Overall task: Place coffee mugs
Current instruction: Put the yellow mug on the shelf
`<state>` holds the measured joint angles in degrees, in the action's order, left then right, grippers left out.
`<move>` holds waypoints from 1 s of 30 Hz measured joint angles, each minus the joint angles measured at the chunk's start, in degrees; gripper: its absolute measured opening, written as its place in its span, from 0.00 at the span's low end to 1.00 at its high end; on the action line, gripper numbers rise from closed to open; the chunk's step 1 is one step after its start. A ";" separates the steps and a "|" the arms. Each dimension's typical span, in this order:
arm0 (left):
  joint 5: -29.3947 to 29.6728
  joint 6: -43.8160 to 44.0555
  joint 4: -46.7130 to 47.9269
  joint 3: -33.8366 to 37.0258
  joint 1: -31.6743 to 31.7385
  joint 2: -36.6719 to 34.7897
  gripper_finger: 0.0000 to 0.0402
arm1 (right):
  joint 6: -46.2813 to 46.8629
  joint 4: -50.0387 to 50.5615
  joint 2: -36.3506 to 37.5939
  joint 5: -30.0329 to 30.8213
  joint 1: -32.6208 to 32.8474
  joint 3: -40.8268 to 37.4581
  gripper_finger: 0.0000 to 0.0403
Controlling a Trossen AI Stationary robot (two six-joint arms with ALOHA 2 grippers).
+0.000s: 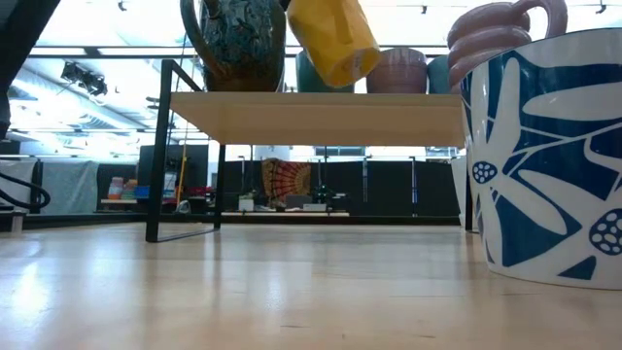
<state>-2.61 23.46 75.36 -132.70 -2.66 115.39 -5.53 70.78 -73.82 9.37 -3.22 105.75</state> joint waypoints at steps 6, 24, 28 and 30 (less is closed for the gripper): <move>-0.13 -1.97 0.67 -0.04 -0.02 0.61 0.08 | 0.04 0.00 0.00 0.00 0.00 0.00 0.36; -0.04 -3.22 2.45 0.00 -0.48 3.67 0.09 | 0.42 -0.04 -0.04 -0.03 0.00 -0.01 0.36; 0.52 -3.27 2.65 0.00 -0.48 3.67 0.09 | 0.43 -0.04 -0.04 -0.10 0.00 0.00 0.36; 0.52 -3.57 3.24 0.00 -0.48 3.67 0.09 | 0.43 -0.04 -0.04 -0.20 0.00 0.00 0.36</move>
<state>-2.09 19.89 78.60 -132.70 -3.14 119.07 -5.10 70.74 -73.87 9.17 -3.22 105.75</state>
